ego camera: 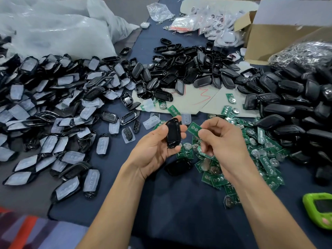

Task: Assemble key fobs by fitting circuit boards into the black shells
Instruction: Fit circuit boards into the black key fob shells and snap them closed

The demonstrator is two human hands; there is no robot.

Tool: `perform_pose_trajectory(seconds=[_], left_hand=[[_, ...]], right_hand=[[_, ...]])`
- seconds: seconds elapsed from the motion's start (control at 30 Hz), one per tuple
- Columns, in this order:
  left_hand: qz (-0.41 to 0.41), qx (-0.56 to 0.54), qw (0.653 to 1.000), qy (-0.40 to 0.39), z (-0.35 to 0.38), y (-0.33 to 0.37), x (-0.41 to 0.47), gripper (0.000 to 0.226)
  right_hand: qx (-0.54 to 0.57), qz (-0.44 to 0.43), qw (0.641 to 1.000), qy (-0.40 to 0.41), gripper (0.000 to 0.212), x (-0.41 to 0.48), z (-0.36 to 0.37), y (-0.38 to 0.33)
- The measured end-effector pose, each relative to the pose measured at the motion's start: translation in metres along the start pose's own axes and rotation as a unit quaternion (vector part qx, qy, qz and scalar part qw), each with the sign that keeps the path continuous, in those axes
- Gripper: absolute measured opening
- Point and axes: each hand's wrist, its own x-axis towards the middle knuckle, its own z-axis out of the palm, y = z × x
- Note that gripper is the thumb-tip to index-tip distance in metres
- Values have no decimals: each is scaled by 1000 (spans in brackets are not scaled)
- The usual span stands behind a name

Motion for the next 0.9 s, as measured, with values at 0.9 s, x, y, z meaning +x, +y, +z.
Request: perform_pose_trajectory(seconds=[0.9], left_hand=[[12,162,980,115,24,-12,-1,29]], right_hand=[[-261,-106,959,-21,27,3,9,-16]])
